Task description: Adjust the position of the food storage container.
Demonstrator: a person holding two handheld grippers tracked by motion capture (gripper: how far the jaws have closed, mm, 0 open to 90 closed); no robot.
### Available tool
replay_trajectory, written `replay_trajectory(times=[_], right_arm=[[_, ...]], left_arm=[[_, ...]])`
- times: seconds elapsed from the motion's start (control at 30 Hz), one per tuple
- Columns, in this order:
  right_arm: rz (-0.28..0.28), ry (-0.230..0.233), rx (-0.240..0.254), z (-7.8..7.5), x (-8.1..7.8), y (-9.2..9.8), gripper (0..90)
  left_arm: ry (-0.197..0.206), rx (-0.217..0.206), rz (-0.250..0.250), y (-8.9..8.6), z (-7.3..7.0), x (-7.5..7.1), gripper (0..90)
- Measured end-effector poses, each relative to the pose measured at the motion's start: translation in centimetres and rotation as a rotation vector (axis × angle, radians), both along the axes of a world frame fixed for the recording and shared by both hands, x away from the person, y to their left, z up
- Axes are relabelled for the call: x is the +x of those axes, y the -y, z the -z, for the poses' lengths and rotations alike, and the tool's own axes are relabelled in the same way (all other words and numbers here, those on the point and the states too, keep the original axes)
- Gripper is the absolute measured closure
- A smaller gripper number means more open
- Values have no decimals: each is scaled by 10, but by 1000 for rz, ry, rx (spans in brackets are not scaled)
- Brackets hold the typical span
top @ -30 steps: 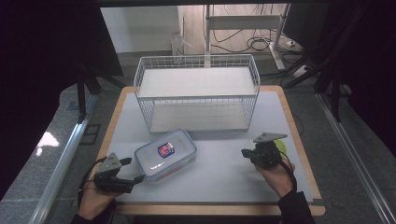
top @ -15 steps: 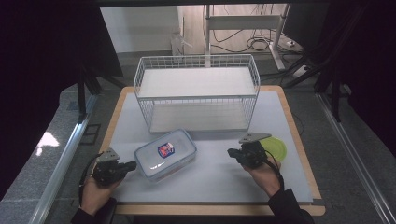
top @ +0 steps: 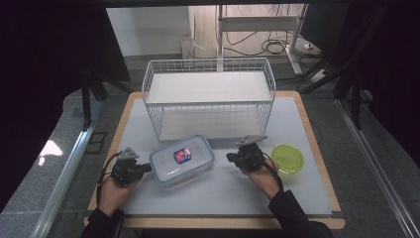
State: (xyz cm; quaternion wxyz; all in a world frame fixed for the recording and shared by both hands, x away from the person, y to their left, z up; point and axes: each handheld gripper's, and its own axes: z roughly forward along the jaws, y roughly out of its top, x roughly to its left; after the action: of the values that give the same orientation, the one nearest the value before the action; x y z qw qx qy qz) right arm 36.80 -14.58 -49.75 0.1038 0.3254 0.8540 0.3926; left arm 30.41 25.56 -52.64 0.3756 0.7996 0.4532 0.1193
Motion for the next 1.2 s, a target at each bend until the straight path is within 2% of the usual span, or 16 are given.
replay_trajectory(times=[0.03,0.23,0.43,0.5,0.53,0.6,0.63,0.9,1.03,1.2], right_arm=[[0,0,0,0,0,0,882],[34,-39,20,7,16,-7,900],[46,-34,19,8,23,-13,900],[66,-21,0,9,23,-12,900],[80,-39,2,7,24,-9,900],[87,-39,-15,6,23,-8,900],[94,-29,-45,5,20,-6,900],[104,-10,-85,2,5,1,900],[109,-7,-105,0,-6,7,900],[120,-16,-122,-2,-18,17,900]], left_arm=[[0,0,0,0,0,0,900],[-3,-15,17,10,1,23,900],[-15,-44,40,24,1,40,900],[-16,-32,44,30,1,44,900],[-19,-35,47,31,2,45,900],[-31,-50,59,34,3,48,900],[-31,-45,63,36,3,48,900],[-53,-19,104,49,4,44,900],[-62,-8,122,58,3,38,900],[-75,1,168,67,1,26,900]])
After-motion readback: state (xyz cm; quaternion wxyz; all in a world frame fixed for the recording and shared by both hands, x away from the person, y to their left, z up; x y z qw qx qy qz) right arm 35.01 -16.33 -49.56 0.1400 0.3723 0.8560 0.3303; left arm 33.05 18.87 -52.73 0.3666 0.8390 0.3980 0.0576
